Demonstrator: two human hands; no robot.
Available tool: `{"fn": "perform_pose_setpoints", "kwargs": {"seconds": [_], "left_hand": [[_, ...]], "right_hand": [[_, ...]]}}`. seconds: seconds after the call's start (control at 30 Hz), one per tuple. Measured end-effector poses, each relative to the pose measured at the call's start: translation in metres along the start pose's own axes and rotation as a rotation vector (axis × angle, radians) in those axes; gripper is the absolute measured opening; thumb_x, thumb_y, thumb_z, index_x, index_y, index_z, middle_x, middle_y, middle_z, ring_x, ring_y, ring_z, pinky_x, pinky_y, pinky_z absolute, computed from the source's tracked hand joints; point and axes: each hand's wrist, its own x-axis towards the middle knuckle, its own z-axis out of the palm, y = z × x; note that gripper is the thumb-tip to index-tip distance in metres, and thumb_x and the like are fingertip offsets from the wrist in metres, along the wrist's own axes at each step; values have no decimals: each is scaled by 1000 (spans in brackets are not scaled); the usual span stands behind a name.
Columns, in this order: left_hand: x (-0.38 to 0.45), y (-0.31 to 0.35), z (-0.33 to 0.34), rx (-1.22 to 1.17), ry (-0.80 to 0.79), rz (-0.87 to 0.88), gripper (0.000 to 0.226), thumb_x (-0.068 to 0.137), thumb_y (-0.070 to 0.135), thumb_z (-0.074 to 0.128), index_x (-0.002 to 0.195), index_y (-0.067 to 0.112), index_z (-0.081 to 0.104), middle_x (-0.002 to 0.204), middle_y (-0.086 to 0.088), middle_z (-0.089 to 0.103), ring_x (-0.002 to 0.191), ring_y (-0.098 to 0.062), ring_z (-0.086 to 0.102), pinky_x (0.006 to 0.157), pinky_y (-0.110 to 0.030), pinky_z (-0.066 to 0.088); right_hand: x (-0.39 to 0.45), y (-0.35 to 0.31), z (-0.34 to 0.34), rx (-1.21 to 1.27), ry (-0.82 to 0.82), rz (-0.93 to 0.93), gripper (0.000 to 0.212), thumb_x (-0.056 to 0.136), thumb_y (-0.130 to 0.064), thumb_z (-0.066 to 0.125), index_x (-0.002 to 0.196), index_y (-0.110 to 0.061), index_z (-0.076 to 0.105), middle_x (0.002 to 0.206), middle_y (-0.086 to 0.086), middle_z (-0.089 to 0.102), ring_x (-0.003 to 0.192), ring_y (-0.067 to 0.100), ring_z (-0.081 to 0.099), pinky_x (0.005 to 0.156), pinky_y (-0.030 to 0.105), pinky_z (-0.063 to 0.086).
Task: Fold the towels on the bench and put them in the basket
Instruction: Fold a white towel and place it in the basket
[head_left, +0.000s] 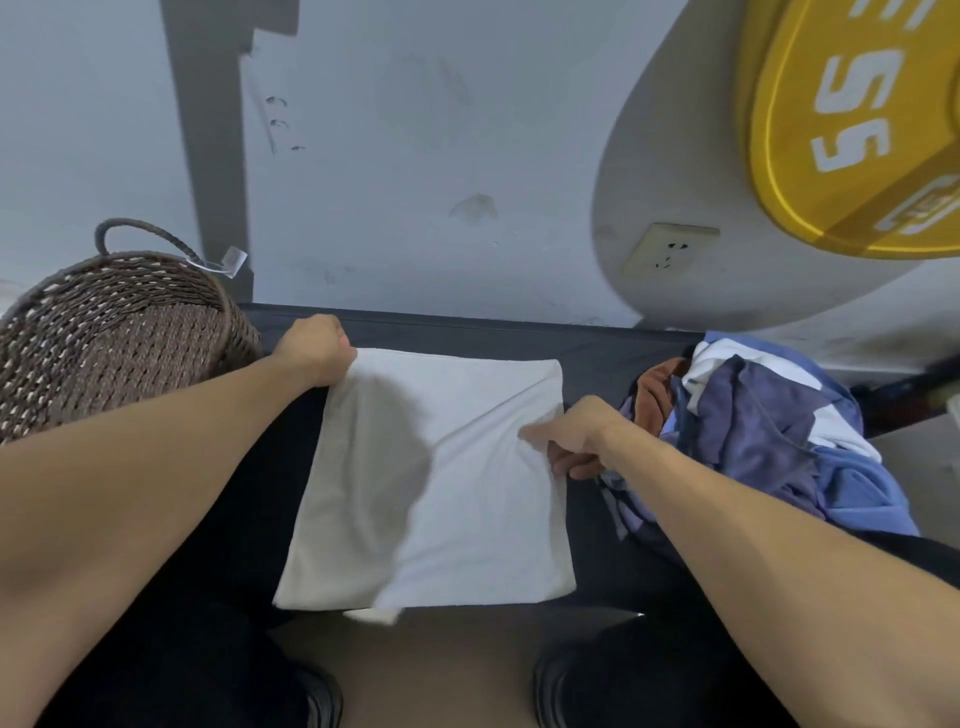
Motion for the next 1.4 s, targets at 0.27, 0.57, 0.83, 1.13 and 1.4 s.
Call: {"fn": "perform_pose_setpoints", "kwargs": {"seconds": [0.27, 0.57, 0.83, 1.13, 1.4], "left_hand": [[-21, 4, -3, 163, -103, 19, 55, 90, 26, 60, 133, -1, 39, 129, -21, 49, 114, -36, 52, 88, -41, 47], [-105, 1, -20, 355, -339, -9, 26, 83, 24, 62, 78, -1, 62, 67, -15, 71, 53, -28, 68, 54, -33, 60], [-159, -28, 31, 421, -234, -115, 47, 81, 33, 71, 114, 6, 50, 112, -11, 63, 97, -28, 64, 76, -31, 51], [-166, -55, 27, 73, -526, -411, 24, 90, 18, 68, 75, 7, 53, 62, -5, 53, 44, -16, 38, 42, -19, 36], [-168, -60, 20, 218, -619, -353, 19, 95, 26, 62, 98, 7, 62, 94, -4, 62, 74, -16, 55, 55, -20, 46]], "right_hand": [[-12, 44, 21, 128, 177, 17, 28, 91, -29, 65, 94, -1, 67, 84, 14, 68, 60, 22, 58, 57, 31, 54], [-34, 63, 35, -19, 146, -55, 46, 81, -50, 73, 76, -7, 58, 65, 6, 59, 49, 20, 52, 43, 24, 40], [-44, 81, 36, 52, 156, -34, 30, 87, -29, 69, 77, -3, 60, 66, 13, 58, 50, 24, 50, 49, 27, 44], [-54, 86, 41, 6, 128, -13, 35, 87, -33, 71, 88, 1, 66, 72, 14, 62, 55, 26, 53, 51, 28, 46], [-65, 85, 27, 14, -51, 59, 24, 90, -19, 64, 74, -8, 49, 70, 8, 46, 54, 18, 36, 52, 26, 33]]}}
